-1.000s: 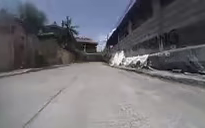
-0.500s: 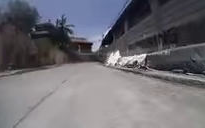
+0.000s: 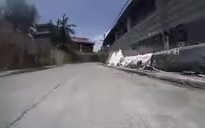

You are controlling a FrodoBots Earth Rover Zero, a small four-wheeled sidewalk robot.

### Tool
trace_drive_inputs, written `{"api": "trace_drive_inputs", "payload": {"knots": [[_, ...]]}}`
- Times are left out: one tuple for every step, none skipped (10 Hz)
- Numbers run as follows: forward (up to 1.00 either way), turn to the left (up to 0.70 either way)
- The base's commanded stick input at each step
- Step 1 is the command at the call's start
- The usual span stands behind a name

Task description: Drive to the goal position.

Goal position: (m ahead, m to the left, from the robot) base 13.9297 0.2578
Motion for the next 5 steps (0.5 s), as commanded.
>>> {"api": "trace_drive_inputs", "payload": {"knots": [[0.85,0.00],[0.85,0.00],[0.85,0.00],[0.85,0.00],[0.85,0.00]]}}
